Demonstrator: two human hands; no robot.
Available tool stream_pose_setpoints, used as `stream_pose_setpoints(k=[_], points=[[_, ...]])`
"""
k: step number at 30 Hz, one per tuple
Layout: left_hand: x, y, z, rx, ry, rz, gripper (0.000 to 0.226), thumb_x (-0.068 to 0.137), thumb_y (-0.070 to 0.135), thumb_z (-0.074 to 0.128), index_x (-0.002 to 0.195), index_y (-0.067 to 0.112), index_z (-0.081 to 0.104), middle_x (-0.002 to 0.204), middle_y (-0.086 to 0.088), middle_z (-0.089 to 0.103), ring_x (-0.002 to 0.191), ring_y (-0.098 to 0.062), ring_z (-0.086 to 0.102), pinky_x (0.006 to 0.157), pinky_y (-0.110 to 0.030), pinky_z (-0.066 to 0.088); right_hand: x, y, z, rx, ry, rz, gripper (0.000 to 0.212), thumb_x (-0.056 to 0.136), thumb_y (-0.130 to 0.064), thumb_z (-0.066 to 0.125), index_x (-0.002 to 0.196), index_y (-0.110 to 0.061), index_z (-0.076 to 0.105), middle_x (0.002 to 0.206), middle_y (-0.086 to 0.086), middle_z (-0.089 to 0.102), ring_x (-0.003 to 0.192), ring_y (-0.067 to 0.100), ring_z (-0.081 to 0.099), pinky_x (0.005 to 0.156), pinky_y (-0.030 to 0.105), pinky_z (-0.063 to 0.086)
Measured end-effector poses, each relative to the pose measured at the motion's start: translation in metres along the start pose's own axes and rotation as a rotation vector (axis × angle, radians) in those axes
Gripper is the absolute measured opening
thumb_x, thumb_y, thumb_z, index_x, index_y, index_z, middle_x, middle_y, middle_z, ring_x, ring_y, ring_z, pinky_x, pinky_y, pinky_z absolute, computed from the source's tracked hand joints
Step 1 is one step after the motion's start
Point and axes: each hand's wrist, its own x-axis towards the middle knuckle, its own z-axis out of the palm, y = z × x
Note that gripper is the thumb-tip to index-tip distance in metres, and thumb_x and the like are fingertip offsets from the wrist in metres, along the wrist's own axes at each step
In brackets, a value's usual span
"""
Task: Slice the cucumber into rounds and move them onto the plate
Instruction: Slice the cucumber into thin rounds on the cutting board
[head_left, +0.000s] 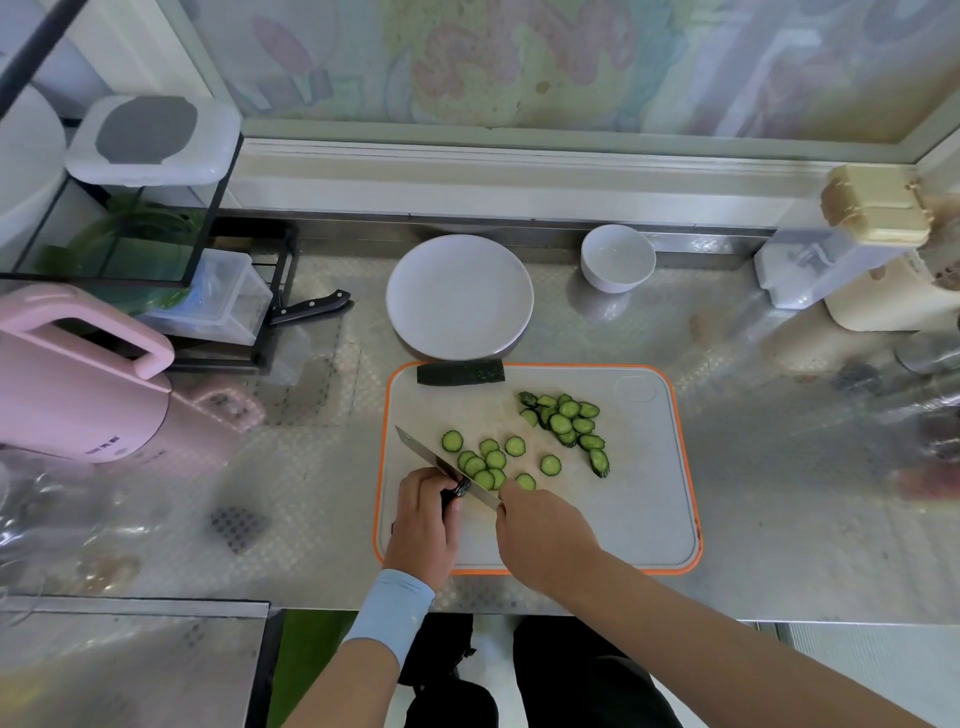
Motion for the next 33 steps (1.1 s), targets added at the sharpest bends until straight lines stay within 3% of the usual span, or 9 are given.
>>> stream_pose_setpoints(k=[5,9,13,21,26,33], points=[[0.001,0.004,-0.004,0.020,-0.029,0.005,0.021,0.090,0.022,0.044,0.108,0.015,0.052,0.113,0.003,0.042,0.101,-0.017,0.047,0.093,-0.016,0.037,0.015,-0.004,0.010,0.027,-0.025,0.024,0.007,0.099,-0.019,0.039,0.092,-0.018,0.038,0.075,0.001,0.049,0.069,0.025,0.050,0.058,0.030,0.038],[-0.001,0.004,-0.007,0.045,-0.039,0.016,0.026,0.088,0.017,0.043,0.108,0.010,0.057,0.112,0.003,0.044,0.103,-0.018,0.047,0.094,-0.022,0.038,0.016,-0.002,0.014,0.012,-0.007,0.009,0.006,0.100,-0.021,0.037,0.095,-0.018,0.040,0.076,0.001,0.049,0.068,0.025,0.049,0.054,0.031,0.035],[-0.005,0.005,-0.009,0.020,-0.031,-0.003,0.023,0.090,0.017,0.045,0.110,0.013,0.054,0.113,0.006,0.044,0.104,-0.014,0.046,0.097,-0.011,0.032,0.016,0.000,0.013,0.007,-0.005,-0.009,0.009,0.101,-0.021,0.036,0.095,-0.017,0.042,0.074,0.000,0.048,0.067,0.024,0.049,0.057,0.032,0.039],[-0.006,0.004,-0.005,0.043,-0.021,-0.001,0.020,0.089,0.018,0.044,0.106,0.013,0.052,0.112,0.000,0.046,0.101,-0.019,0.045,0.092,-0.021,0.037,-0.003,0.002,0.004,-0.005,0.077,-0.042,0.012,0.102,-0.023,0.034,0.091,-0.018,0.037,0.063,-0.005,0.038,0.053,0.014,0.036,0.045,0.028,0.022],[-0.005,0.007,-0.006,0.039,-0.018,-0.004,0.019,0.089,0.019,0.042,0.106,0.016,0.049,0.112,0.003,0.043,0.100,-0.018,0.044,0.090,-0.023,0.038,-0.010,0.003,0.000,-0.019,0.079,-0.047,0.012,0.102,-0.023,0.035,0.091,-0.019,0.036,0.067,-0.003,0.041,0.063,0.024,0.045,0.045,0.028,0.021],[-0.004,0.007,-0.006,0.042,-0.017,-0.001,0.019,0.090,0.021,0.040,0.107,0.018,0.046,0.113,0.002,0.043,0.100,-0.019,0.045,0.089,-0.025,0.040,-0.014,0.002,0.001,-0.019,0.088,-0.054,0.012,0.101,-0.022,0.036,0.090,-0.019,0.036,0.065,-0.004,0.041,0.062,0.023,0.045,0.046,0.029,0.023]])
